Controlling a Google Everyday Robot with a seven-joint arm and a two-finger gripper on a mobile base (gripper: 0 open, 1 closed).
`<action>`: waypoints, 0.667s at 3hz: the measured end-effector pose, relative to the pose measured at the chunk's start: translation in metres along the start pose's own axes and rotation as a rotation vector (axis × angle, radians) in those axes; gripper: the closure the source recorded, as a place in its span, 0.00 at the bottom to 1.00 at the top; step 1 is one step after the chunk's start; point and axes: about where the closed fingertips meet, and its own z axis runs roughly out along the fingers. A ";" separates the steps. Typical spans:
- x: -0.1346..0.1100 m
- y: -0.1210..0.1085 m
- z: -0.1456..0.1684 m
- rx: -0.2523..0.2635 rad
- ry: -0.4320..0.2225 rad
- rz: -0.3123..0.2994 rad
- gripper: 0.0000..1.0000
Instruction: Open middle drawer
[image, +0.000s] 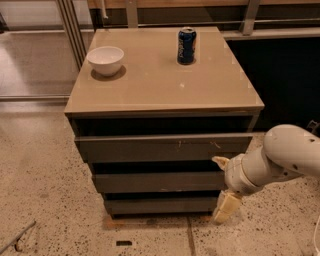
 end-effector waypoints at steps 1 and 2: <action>0.024 -0.004 0.072 -0.006 -0.045 -0.041 0.00; 0.044 -0.011 0.140 -0.038 -0.094 -0.055 0.00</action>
Offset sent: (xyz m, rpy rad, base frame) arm 0.0442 0.0408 -0.2298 0.1565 0.0117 0.1075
